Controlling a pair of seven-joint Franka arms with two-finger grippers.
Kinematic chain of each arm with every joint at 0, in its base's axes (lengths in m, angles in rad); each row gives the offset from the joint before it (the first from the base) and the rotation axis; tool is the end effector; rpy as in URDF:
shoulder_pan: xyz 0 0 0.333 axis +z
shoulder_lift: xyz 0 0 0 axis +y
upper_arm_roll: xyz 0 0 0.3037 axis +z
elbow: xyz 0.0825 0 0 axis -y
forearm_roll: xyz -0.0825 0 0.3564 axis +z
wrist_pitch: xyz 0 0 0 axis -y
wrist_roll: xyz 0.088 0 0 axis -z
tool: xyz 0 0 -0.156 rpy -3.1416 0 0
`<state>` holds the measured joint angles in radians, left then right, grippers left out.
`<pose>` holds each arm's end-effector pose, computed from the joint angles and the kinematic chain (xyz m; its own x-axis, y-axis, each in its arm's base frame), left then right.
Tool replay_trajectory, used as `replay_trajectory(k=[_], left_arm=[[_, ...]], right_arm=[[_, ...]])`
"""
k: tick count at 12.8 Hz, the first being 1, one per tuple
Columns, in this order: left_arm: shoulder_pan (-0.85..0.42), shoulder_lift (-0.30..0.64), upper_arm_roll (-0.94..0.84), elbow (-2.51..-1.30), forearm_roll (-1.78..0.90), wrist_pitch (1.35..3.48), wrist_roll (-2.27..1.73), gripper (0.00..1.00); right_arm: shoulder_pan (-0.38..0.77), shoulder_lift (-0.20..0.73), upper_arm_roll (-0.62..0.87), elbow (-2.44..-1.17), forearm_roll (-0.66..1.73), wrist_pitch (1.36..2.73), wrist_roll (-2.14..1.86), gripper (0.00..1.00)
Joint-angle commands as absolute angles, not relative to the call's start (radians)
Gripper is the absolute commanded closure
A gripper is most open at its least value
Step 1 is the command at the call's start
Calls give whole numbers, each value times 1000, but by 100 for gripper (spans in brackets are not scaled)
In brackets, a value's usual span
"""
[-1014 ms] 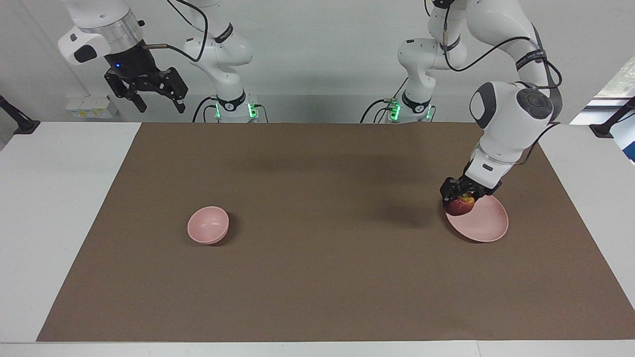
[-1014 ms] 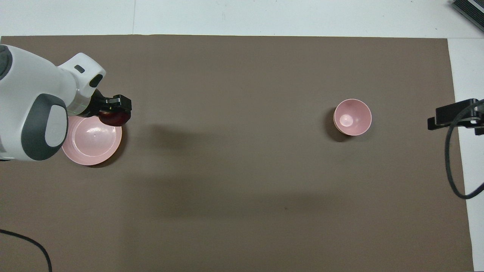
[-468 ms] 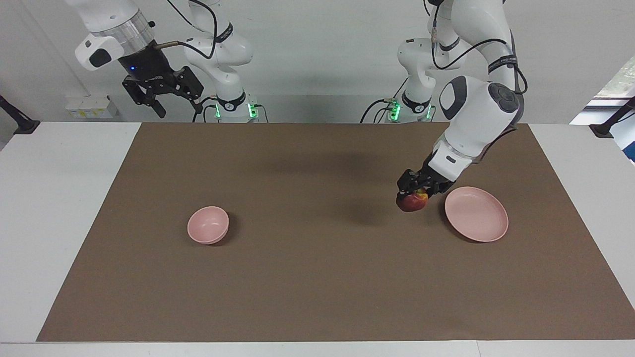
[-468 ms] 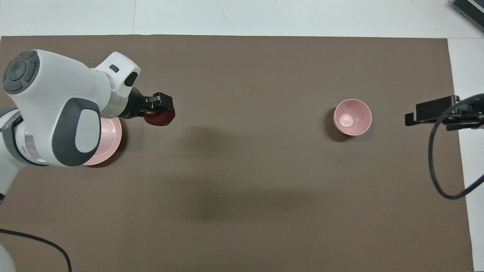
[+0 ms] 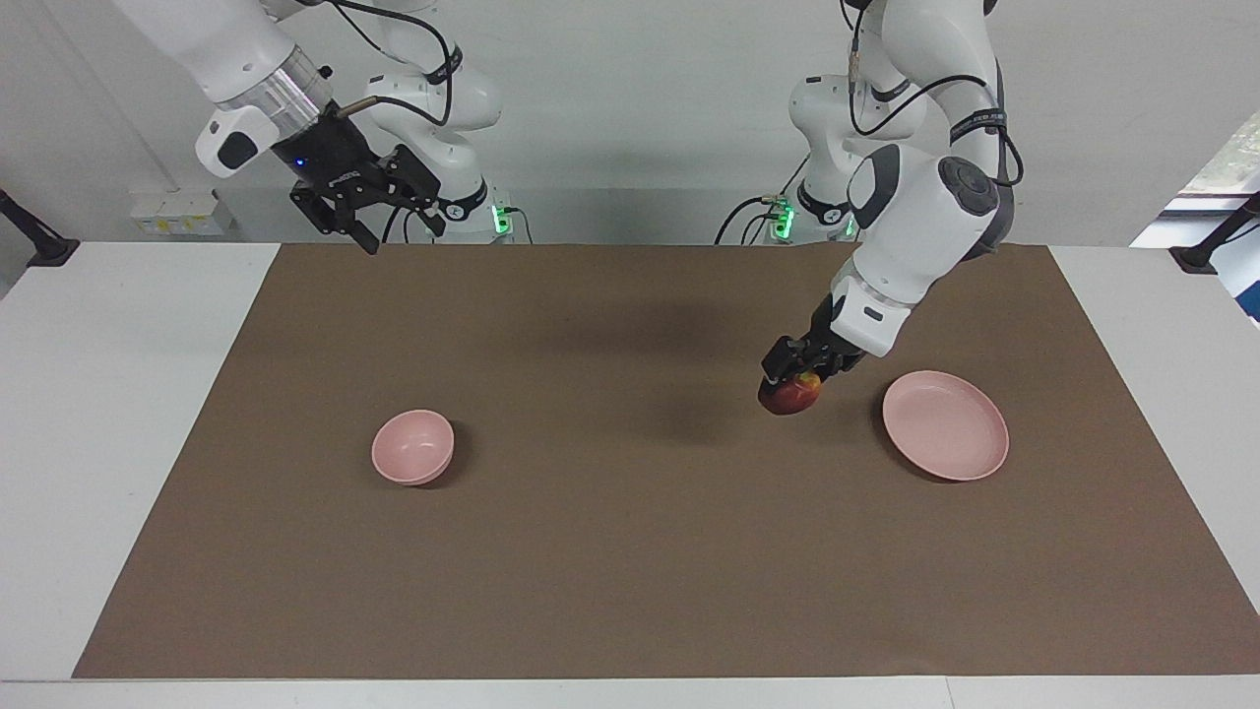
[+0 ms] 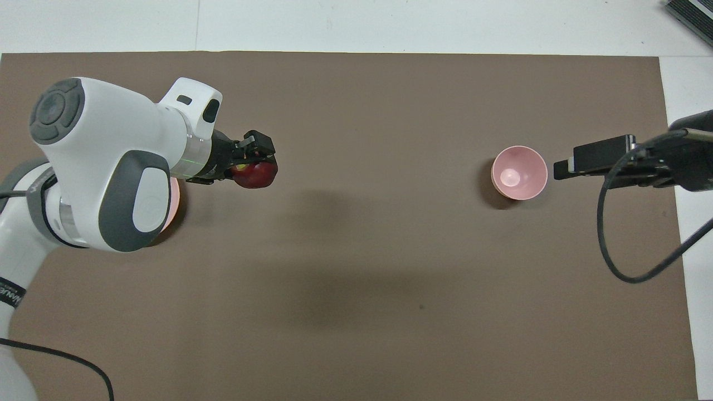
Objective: Move apple from plate to bowl
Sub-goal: 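Lift the apple with the left gripper while the right gripper reaches inward, then carry the apple toward the right gripper while the right gripper approaches it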
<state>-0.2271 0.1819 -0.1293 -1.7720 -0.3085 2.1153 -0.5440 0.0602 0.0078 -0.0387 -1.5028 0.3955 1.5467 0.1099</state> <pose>0.5644 -0.2349 0.4256 0.9472 0.3181 -0.0411 0.3133 -0.8903 0.3303 0.5271 0.0723 0.5993 0.9975 -0.0706 -0.0044 -0.0668 -0.9200 -0.3861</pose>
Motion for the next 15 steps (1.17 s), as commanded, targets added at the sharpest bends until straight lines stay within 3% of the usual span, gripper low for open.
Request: replay_trajectory(k=[1, 7, 10, 15], left_arm=[[-253, 158, -132, -1761, -322, 2112, -763, 100], [-253, 137, -193, -1732, -388, 2102, -1165, 100], [-241, 140, -184, -1691, -619, 2068, -1190, 100], [-222, 137, -178, -1680, -745, 2002, -1193, 100]], right_arm=[[89, -14, -35, -1566, 442, 1617, 100, 0], [115, -14, -35, -1657, 681, 1716, 71, 0], [129, -31, -34, -1755, 826, 1776, 3, 0], [222, -64, -34, -1839, 915, 1894, -125, 0]])
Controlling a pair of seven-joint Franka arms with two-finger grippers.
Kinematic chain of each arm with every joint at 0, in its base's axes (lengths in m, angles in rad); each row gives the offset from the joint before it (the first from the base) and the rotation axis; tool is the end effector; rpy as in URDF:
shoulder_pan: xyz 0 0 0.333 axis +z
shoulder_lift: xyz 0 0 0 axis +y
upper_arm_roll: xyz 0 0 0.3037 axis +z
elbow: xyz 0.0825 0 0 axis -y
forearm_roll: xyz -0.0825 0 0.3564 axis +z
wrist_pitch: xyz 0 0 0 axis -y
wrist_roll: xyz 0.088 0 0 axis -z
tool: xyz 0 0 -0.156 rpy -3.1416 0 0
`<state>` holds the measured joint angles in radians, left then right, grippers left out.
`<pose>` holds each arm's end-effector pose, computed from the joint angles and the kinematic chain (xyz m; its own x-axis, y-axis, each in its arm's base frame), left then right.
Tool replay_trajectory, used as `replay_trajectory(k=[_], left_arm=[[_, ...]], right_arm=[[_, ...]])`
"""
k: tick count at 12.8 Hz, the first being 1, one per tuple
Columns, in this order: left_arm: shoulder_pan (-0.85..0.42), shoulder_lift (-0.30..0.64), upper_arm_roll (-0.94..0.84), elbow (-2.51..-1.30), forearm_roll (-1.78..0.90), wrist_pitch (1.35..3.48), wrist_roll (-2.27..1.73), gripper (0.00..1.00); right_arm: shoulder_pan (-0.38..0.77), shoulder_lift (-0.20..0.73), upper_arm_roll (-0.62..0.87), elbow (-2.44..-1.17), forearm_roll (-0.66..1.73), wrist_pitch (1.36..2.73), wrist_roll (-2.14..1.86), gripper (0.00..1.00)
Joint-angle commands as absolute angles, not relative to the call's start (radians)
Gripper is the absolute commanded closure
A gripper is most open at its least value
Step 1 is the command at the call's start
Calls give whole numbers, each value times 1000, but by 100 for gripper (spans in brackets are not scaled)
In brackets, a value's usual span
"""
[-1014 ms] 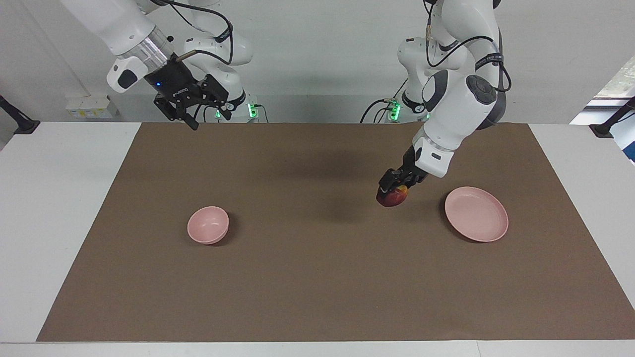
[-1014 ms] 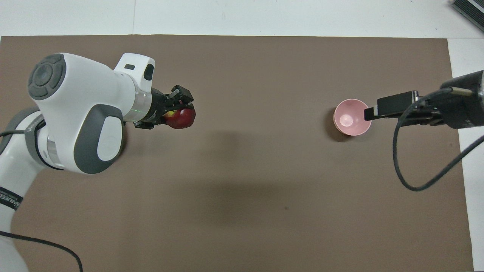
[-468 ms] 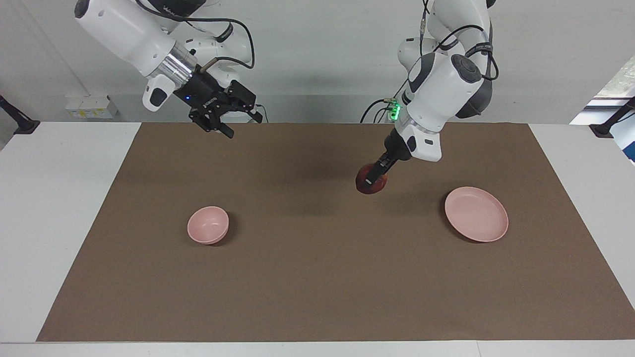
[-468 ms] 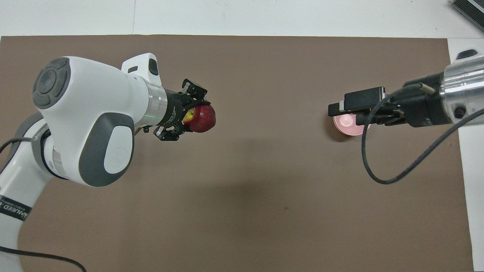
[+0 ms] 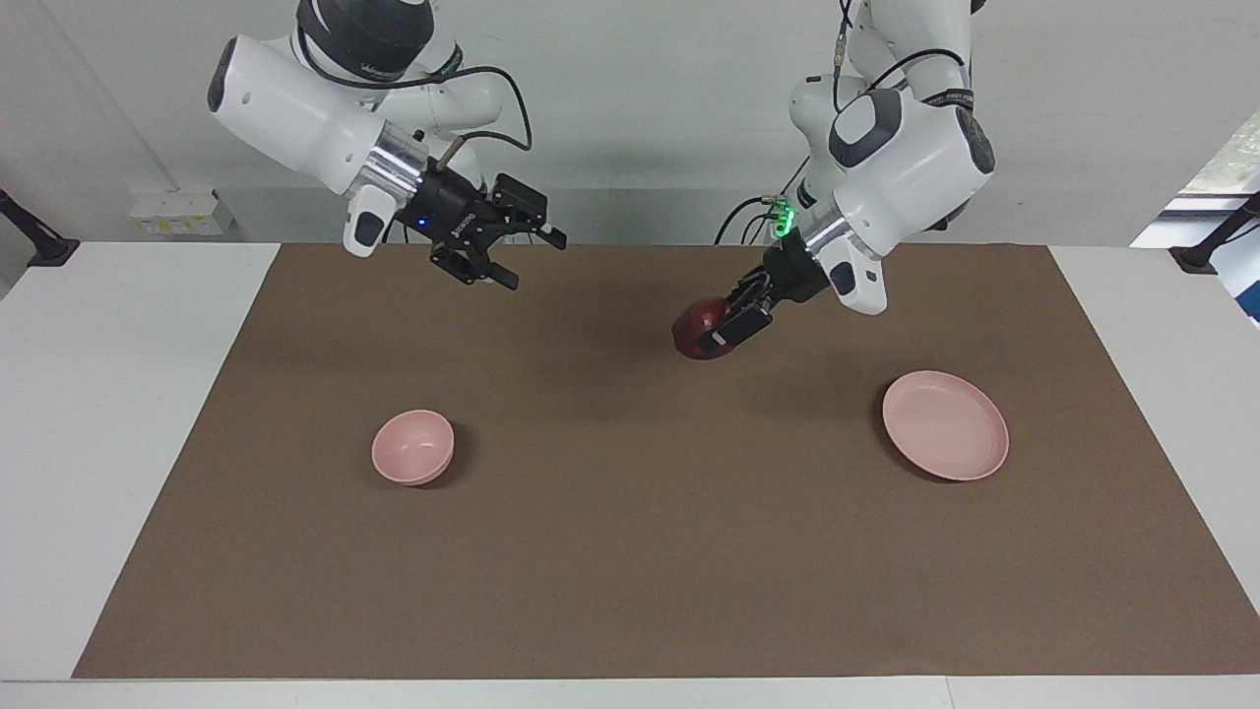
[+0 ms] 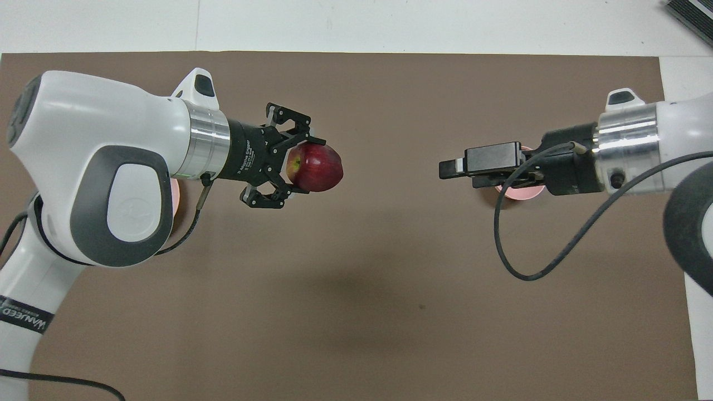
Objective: Move apple from plate to bowl
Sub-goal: 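Carry the apple toward the right gripper while the right gripper approaches it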
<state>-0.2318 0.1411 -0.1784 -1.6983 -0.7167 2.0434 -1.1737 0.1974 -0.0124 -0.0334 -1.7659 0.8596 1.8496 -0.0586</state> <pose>0.5391 -0.2996 0.4985 0.5072 0.6490 -0.5671 0.8618 -0.3812 0.3346 0.5317 0.1845 0.5502 0.9989 -0.0069 0.0455 0.0293 -0.6677 -0.7438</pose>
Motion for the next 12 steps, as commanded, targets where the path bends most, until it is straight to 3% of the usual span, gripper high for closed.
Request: replay_trajectory(k=[1, 6, 12], left_arm=[[-222, 135, -181, -1683, -750, 2000, -1210, 100], [-225, 137, -190, -1671, -892, 1991, -1330, 100], [-236, 126, -192, -1677, -1043, 2003, -1246, 100]], right_arm=[[236, -60, -34, -1853, 943, 1902, -176, 0], [346, 14, -34, -1867, 976, 2109, -193, 0], [370, 57, -34, -1855, 1106, 2140, -181, 0]])
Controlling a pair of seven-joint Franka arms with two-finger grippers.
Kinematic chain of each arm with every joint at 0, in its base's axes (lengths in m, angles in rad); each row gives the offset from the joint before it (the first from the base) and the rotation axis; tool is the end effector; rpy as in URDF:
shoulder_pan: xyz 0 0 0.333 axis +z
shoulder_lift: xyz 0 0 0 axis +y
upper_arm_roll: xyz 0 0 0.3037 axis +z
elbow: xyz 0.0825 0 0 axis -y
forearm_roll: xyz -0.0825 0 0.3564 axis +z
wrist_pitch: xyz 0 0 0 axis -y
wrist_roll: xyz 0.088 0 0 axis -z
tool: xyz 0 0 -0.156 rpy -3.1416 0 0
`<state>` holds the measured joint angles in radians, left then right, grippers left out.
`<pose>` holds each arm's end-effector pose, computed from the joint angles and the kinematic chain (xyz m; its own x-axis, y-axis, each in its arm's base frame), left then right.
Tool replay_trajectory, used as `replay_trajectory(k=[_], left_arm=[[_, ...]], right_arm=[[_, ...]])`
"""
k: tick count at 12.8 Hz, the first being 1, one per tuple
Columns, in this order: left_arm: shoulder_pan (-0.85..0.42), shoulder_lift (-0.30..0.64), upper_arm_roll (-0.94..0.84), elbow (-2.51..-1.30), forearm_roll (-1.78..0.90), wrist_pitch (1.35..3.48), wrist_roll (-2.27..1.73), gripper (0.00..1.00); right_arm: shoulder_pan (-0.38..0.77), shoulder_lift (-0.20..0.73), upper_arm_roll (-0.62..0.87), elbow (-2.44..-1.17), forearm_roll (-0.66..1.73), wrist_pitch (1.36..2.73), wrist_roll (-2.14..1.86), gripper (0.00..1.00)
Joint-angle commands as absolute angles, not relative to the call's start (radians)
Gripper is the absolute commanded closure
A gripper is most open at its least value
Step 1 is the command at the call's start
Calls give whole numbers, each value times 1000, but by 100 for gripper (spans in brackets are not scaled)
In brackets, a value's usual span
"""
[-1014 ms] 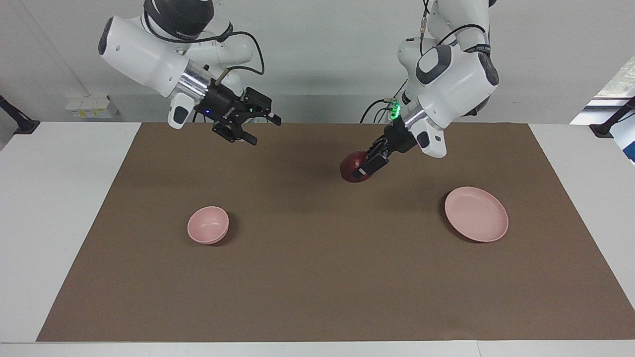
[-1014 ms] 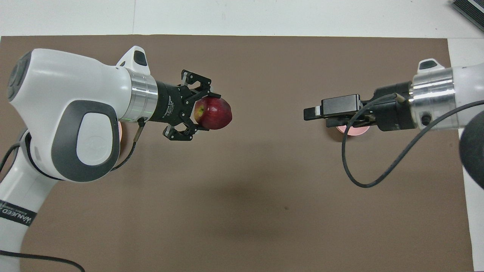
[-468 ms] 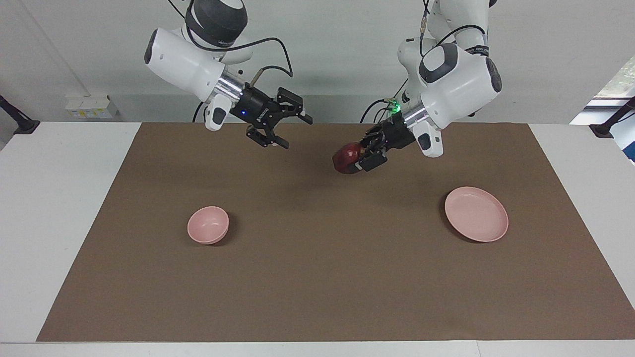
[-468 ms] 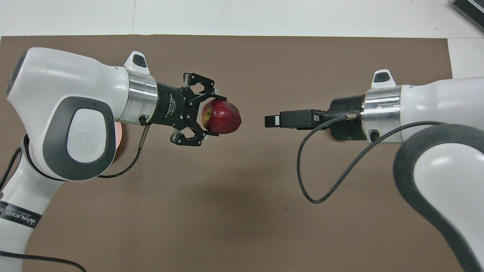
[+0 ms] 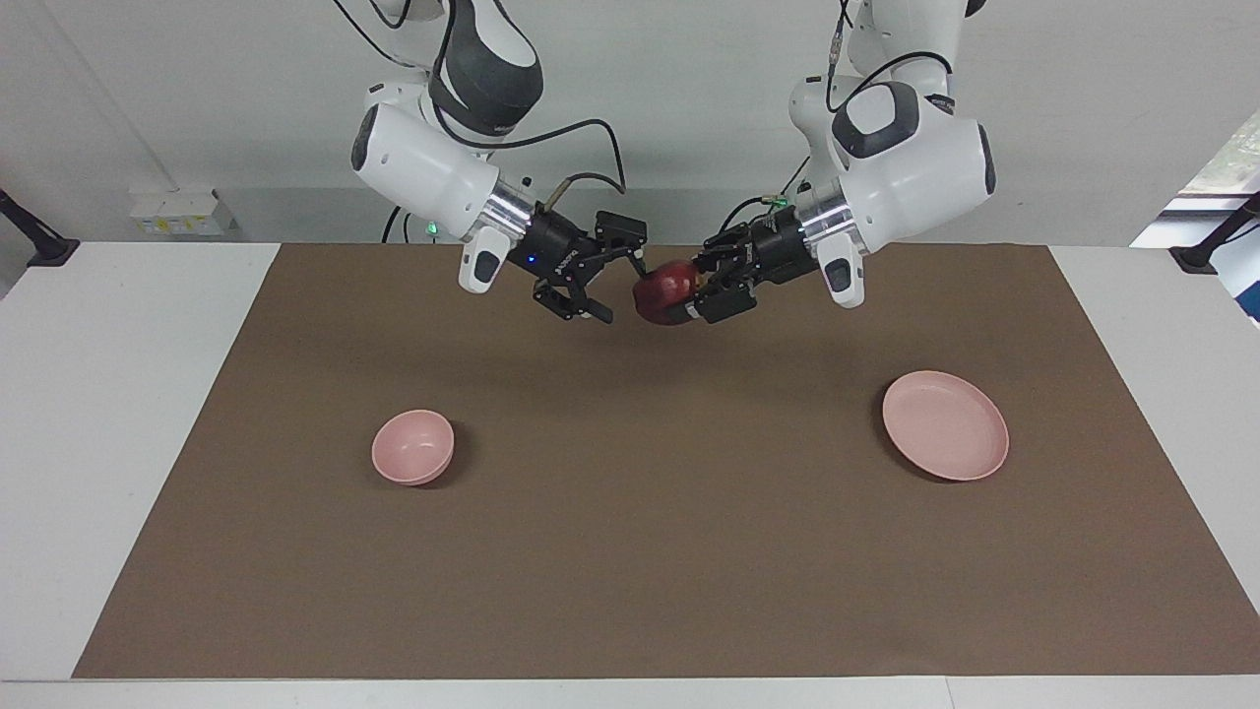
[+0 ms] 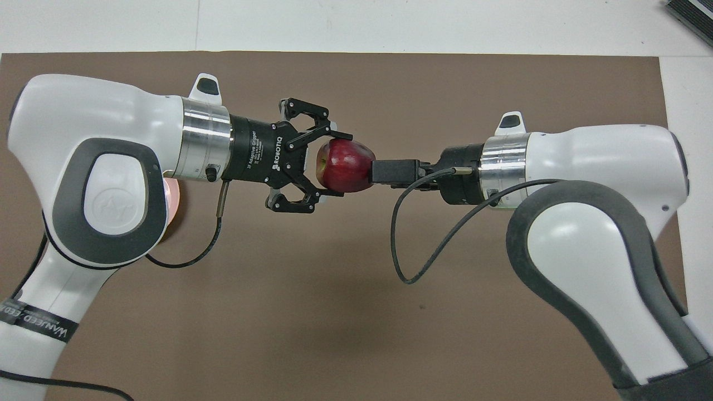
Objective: Move apple from plate to bowl
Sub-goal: 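Carry the apple toward the right gripper while the right gripper approaches it, then close the right gripper on the apple and open the left gripper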
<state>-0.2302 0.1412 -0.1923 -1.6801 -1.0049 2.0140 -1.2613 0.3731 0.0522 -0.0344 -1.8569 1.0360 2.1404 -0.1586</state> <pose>0.5305 -0.3270 0.5276 0.3240 0.5121 -0.7955 0.9449 -0.2166 0.2454 0.5389 0.2667 0.4985 0.9928 -0.0504 0.1089 0.0581 -0.5924 -0.8036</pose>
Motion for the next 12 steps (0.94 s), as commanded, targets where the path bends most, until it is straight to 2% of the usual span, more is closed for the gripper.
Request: replay_trajectory(k=[1, 9, 12], left_arm=[[-239, 124, -193, -1680, -1043, 2005, -1241, 100], [-233, 117, -199, -1686, -1052, 1988, -1236, 100], [-224, 117, -198, -1686, -1098, 1953, -1187, 100]], right_arm=[[370, 55, -34, -1850, 1114, 2140, -181, 0], [374, 35, -31, -1809, 1097, 2143, -80, 0], [438, 48, -31, -1787, 972, 2209, 59, 0]])
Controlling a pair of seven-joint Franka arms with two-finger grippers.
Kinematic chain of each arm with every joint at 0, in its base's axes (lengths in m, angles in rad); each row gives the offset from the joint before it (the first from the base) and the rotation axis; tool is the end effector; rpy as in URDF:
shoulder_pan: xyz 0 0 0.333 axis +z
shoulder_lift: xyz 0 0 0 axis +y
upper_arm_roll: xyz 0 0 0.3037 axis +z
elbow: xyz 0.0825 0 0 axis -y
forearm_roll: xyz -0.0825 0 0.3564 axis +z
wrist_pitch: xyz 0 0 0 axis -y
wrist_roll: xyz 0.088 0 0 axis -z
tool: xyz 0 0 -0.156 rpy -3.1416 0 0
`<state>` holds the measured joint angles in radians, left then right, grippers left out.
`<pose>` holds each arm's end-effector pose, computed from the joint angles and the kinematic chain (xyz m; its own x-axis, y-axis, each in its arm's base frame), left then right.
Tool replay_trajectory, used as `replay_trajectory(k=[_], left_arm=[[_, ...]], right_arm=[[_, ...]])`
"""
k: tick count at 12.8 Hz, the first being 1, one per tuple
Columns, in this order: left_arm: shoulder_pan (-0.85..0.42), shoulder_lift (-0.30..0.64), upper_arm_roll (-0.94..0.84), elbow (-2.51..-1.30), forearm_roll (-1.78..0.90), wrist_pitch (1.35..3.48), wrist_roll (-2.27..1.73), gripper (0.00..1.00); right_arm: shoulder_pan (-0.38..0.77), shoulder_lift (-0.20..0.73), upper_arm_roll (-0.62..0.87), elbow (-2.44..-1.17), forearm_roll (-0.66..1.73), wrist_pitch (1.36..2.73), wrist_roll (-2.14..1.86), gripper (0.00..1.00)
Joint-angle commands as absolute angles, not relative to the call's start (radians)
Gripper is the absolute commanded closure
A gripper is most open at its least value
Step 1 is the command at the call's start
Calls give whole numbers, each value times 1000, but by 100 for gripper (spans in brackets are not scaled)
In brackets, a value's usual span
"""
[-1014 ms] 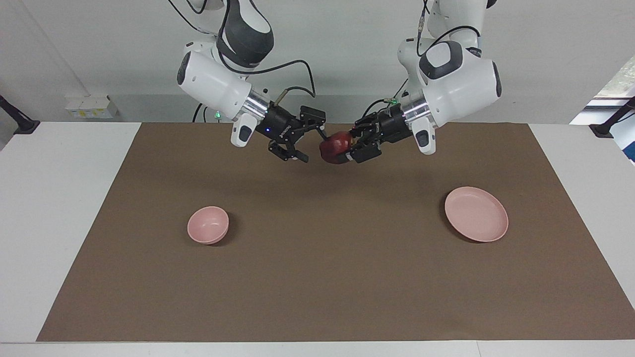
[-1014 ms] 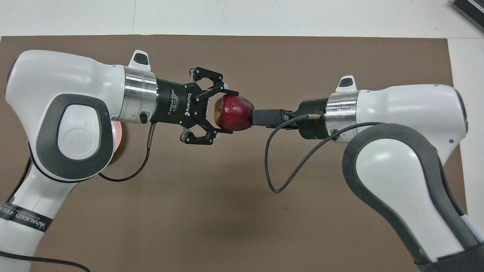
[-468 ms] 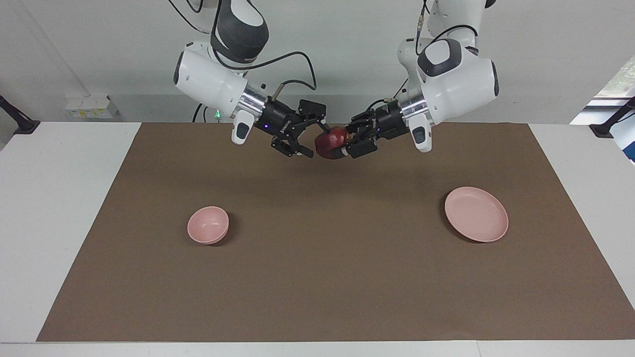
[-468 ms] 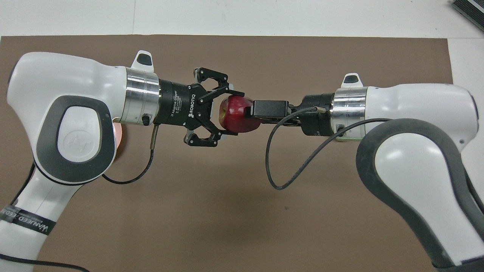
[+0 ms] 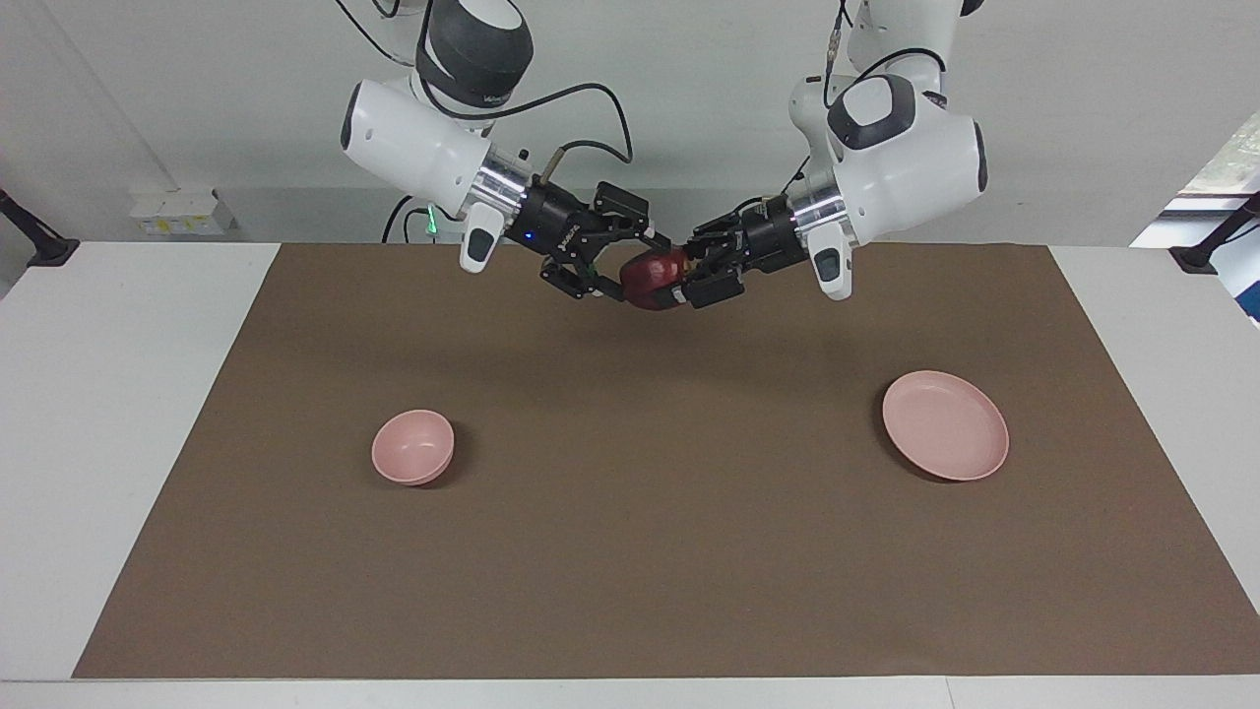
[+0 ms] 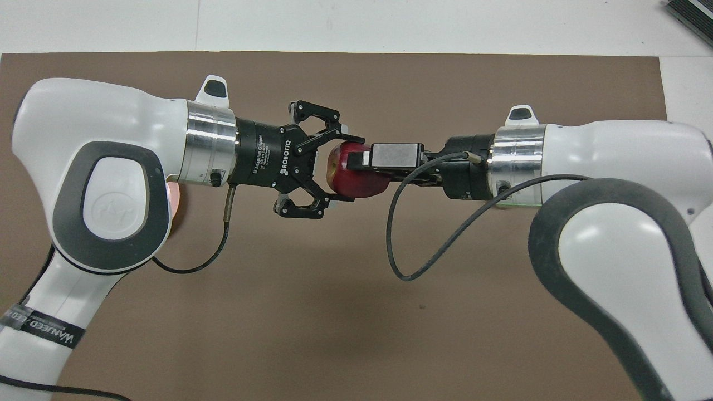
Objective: Move apple from plate to bowl
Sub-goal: 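Close the right gripper on the apple and open the left gripper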
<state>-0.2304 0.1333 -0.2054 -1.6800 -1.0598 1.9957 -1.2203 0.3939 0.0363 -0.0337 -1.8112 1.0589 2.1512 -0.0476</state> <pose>0.5216 -0.3375 0.5367 0.3500 0.4559 -0.8183 0.9339 -0.2377 0.2670 0.5370 0.2791 0.5332 0.9912 -0.1119 0.0704 -0.0027 -0.5493 -0.8357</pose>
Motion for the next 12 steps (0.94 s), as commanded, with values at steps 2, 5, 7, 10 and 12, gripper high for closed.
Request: replay_trajectory(k=[2, 5, 7, 10, 12], left_arm=[[-204, 117, -198, -1686, -1115, 1912, -1152, 100], [-203, 109, -196, -1689, -1117, 1873, -1138, 100], [-202, 107, -193, -1689, -1117, 1864, -1138, 100], [-204, 107, -192, -1687, -1114, 1859, -1138, 100], [-218, 106, -193, -1686, -1104, 1868, -1140, 100]], right_arm=[[457, 51, -28, -1789, 893, 2250, 129, 0], [457, 51, -28, -1789, 899, 2250, 138, 0], [457, 51, -28, -1789, 903, 2250, 140, 30], [457, 52, -28, -1787, 905, 2249, 140, 95], [457, 52, -28, -1787, 907, 2249, 140, 100]])
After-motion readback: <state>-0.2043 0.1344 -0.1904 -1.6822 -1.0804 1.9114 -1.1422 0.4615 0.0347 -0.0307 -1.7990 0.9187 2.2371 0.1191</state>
